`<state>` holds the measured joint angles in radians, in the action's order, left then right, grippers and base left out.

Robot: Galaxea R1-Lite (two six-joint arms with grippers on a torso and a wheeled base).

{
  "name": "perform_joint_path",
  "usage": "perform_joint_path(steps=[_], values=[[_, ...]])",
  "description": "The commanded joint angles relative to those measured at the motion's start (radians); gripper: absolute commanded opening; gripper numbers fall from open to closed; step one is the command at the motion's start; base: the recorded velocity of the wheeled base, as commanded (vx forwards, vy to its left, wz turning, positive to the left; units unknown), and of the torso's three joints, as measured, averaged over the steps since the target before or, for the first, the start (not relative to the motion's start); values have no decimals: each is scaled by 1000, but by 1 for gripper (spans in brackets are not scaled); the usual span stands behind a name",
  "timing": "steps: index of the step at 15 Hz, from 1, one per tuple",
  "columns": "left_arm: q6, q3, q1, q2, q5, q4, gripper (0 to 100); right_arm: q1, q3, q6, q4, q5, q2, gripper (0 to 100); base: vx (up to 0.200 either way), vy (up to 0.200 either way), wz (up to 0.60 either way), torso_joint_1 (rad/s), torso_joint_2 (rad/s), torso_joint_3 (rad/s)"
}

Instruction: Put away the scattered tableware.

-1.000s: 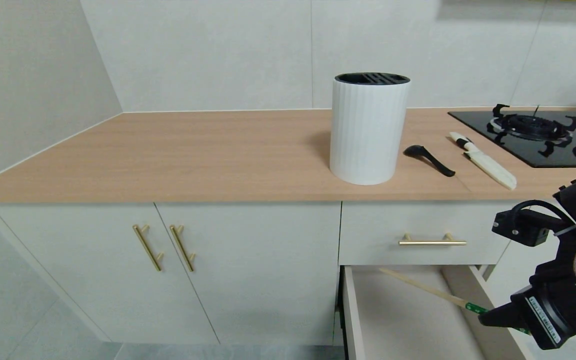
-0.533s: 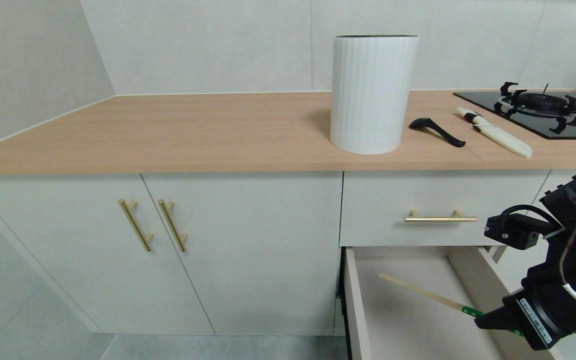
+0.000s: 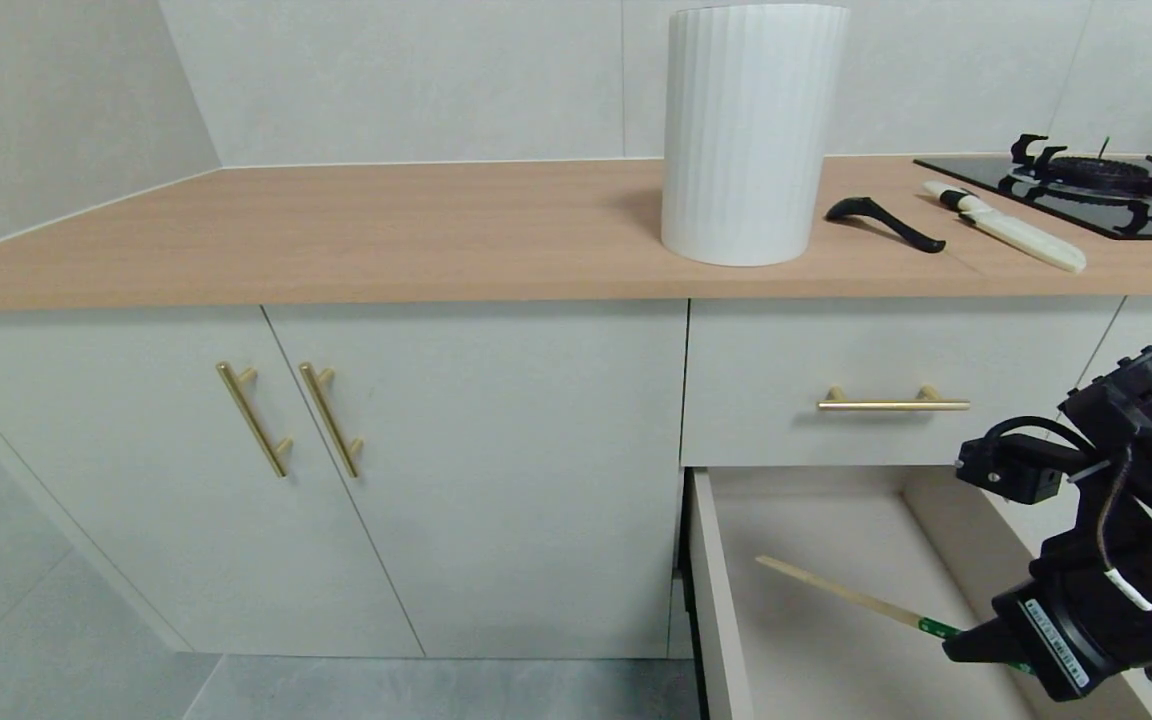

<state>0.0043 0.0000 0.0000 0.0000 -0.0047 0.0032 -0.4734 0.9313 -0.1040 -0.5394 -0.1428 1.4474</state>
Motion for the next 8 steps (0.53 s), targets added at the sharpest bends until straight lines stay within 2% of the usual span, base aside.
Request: perform_joint_path(steps=[1,4,6,7,8], values=[[0,0,0,2,0,0,100,1,-2,-3,32,5,39,0,0,0,0,0,0,0],[0,0,0,2,0,0,100,1,0,-19,113,43,142,0,0,0,0,0,0,0],[0,0,0,2,0,0,100,1,11,-105,159,83,234,0,0,0,0,0,0,0],[0,0,0,2,0,0,100,1,15,-200,253,117,340,0,0,0,0,0,0,0],[0,0,0,2,0,0,100,1,12,-221,289,132,373,0,0,0,0,0,0,0]])
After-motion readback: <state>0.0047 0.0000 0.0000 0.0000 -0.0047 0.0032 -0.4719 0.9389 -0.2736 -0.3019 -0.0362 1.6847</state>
